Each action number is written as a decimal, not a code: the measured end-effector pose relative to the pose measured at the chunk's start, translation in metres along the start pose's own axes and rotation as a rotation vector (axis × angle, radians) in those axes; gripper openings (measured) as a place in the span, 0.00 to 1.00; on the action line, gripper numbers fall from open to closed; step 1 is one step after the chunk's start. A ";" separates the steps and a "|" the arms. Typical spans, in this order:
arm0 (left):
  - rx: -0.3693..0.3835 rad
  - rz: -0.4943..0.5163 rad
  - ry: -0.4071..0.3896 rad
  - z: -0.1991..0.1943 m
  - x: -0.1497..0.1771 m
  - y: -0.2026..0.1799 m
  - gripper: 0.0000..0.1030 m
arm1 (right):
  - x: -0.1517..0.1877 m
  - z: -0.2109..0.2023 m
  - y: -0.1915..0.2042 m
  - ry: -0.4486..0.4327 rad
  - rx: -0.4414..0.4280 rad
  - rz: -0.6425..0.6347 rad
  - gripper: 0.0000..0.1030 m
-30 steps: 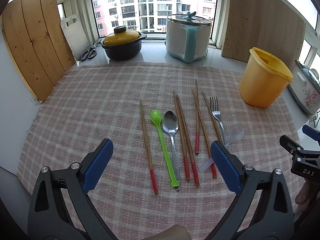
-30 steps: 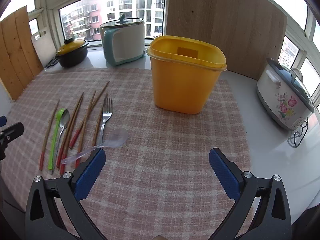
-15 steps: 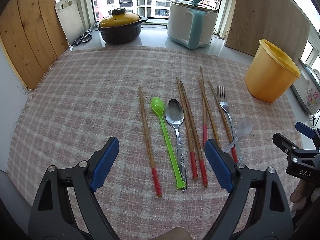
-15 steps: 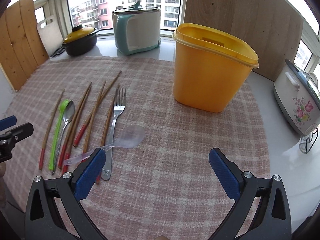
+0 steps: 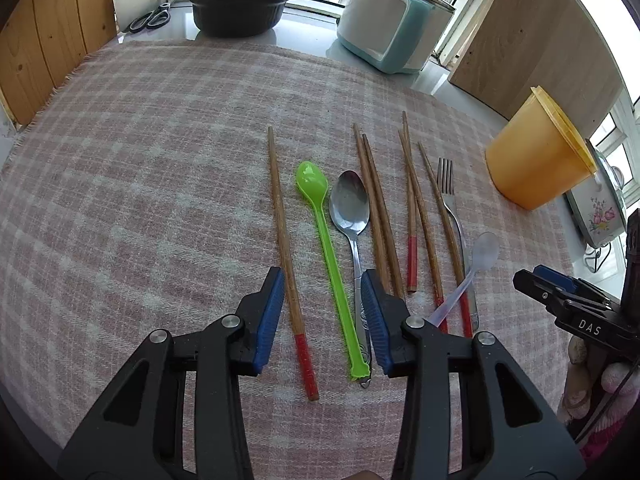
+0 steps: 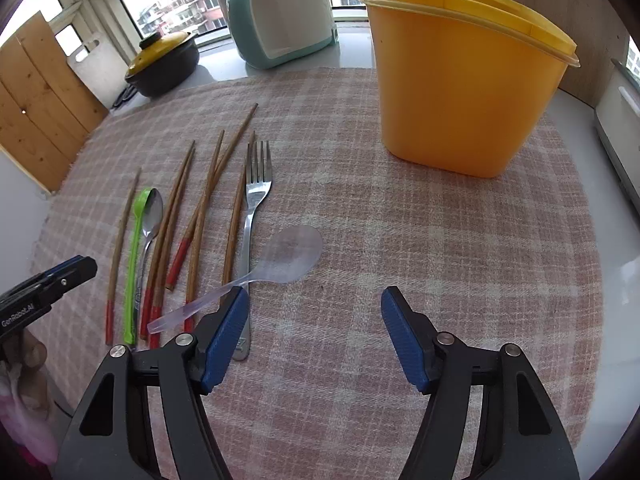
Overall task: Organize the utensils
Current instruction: 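Move the left tool toward a wooden chopstick while the right tool approaches the clear plastic spoon, then close the right gripper on the clear spoon handle while the left gripper closes on the chopstick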
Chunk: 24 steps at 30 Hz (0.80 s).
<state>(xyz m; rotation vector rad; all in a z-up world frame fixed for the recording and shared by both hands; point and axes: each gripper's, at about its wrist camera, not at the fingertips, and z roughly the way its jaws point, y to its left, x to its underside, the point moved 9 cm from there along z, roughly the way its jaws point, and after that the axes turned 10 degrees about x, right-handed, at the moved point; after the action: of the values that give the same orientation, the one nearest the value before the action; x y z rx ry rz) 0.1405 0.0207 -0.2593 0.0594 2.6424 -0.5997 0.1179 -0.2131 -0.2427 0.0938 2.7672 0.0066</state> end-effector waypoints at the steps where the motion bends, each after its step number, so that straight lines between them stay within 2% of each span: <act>1: 0.011 -0.004 0.006 0.002 0.000 0.000 0.35 | 0.002 0.002 0.003 0.021 -0.019 0.010 0.59; 6: 0.045 -0.038 0.029 0.013 -0.001 0.006 0.26 | 0.008 0.008 0.016 0.083 -0.092 0.050 0.51; 10: 0.024 -0.035 0.033 0.018 -0.003 0.015 0.26 | 0.011 0.015 0.022 0.121 -0.126 0.093 0.44; 16: 0.009 -0.032 0.049 0.024 -0.006 0.028 0.25 | 0.011 0.024 0.029 0.161 -0.144 0.148 0.39; 24: 0.025 -0.008 0.081 0.034 -0.007 0.032 0.22 | 0.008 0.029 0.034 0.194 -0.161 0.239 0.36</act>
<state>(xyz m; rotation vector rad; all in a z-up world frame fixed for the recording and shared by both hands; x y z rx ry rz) 0.1648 0.0357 -0.2973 0.0824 2.7145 -0.6460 0.1236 -0.1786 -0.2719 0.3999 2.9170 0.3166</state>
